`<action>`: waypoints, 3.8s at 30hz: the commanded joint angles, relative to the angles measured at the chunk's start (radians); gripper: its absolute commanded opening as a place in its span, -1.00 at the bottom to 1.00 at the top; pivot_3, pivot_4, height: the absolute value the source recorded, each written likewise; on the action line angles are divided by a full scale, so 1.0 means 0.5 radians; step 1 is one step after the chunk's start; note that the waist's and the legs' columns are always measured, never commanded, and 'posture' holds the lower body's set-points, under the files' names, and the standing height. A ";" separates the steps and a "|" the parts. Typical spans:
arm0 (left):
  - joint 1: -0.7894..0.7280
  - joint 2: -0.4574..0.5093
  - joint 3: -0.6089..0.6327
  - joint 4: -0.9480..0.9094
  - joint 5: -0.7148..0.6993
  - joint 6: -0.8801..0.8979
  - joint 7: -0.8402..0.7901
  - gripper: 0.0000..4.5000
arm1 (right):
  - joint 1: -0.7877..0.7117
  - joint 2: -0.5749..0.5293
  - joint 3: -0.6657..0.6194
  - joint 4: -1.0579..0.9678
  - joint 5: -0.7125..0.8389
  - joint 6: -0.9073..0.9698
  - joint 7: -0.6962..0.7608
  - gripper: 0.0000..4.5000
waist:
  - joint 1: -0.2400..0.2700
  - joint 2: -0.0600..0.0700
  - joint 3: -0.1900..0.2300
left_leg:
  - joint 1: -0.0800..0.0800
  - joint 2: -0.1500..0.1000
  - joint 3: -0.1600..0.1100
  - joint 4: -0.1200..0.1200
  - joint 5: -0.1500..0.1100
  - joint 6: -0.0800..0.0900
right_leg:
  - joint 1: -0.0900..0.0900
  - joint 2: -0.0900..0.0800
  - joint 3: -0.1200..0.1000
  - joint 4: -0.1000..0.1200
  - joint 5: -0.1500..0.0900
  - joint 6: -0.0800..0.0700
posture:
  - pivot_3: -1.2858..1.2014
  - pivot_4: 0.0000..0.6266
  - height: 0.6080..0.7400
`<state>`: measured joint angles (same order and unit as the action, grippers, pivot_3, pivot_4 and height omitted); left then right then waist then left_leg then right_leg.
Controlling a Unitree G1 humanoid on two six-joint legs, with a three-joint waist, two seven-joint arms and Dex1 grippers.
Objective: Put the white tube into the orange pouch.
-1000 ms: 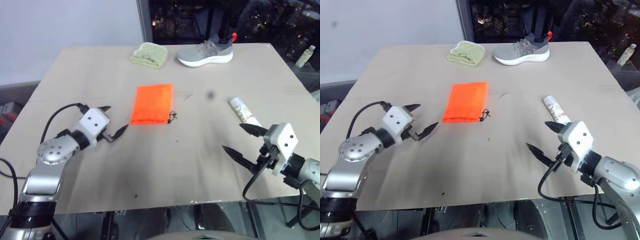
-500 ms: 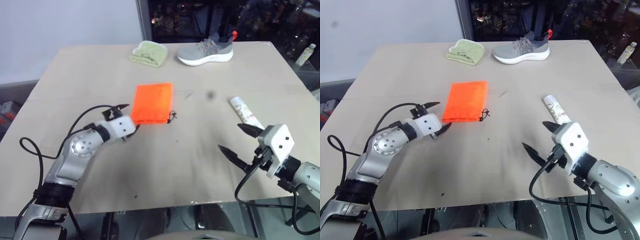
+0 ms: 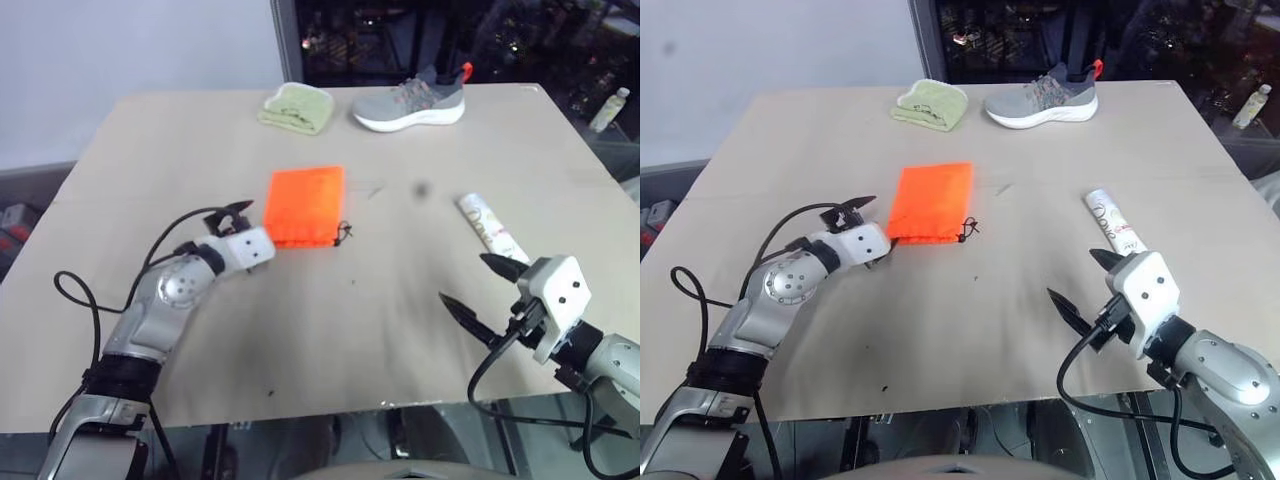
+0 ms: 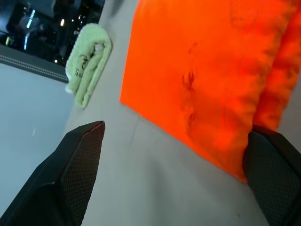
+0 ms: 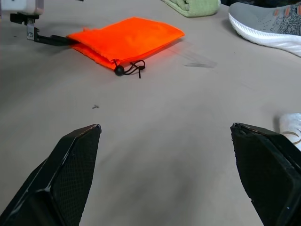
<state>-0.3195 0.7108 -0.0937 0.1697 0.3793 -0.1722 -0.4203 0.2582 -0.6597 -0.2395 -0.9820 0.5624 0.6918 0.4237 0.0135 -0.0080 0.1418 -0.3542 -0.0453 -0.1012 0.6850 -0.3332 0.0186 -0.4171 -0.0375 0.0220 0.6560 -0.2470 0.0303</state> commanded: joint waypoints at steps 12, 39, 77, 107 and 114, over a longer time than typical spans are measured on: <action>-0.176 -0.197 0.027 -0.056 -0.495 0.591 -0.542 -0.97 | 0.004 0.056 0.065 -0.058 -0.102 -0.104 -0.043 1.00 | -0.003 -0.001 0.000 | 0.001 -0.001 0.000 0.002 0.000 0.000 | 0.001 0.001 -0.006 0.002 0.000 0.000 | 0.03 -0.52 1.00; -0.290 -0.277 0.387 -1.145 -1.837 2.461 -0.504 -0.97 | -0.868 0.182 0.484 1.158 -0.867 0.170 -0.472 1.00 | -0.049 -0.002 0.000 | 0.012 0.000 0.006 0.000 0.002 -0.003 | 0.005 0.004 0.009 0.006 0.000 0.000 | 0.03 -0.52 1.00; -0.108 -0.286 0.444 -1.302 -1.909 2.391 -0.246 -1.00 | -1.002 0.068 0.703 1.451 -1.521 0.191 -0.370 -0.95 | -0.004 -0.006 -0.002 | 0.011 -0.001 0.006 0.000 0.002 -0.003 | 0.005 0.001 0.010 0.005 0.000 0.000 | 0.03 -0.52 1.00; -0.094 -0.130 0.451 -1.322 -2.066 2.383 -0.354 -1.00 | -1.133 0.165 1.059 0.527 -0.794 0.282 0.360 -0.95 | -0.038 -0.004 0.003 | 0.010 0.000 0.004 -0.002 0.002 -0.003 | 0.004 0.001 0.007 0.001 0.000 0.000 | 0.03 -0.52 1.00; -0.033 -0.049 0.389 -1.373 -2.095 2.355 -0.432 -1.00 | -1.272 0.337 1.159 0.815 -0.849 0.323 0.253 -0.95 | -0.050 -0.006 0.005 | 0.010 -0.001 0.003 -0.003 0.002 -0.003 | 0.003 0.001 0.008 0.001 0.000 0.000 | 0.03 -0.52 1.00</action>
<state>-0.3407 0.6767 0.1109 -0.4599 -0.6489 1.0224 -0.6078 -0.3542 -0.5029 0.3427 -0.5696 0.1500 0.8597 0.5727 -0.0115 -0.0108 0.1443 -0.3494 -0.0457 -0.0995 0.6831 -0.3324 0.0170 -0.4155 -0.0370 0.0258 0.6563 -0.2471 0.0301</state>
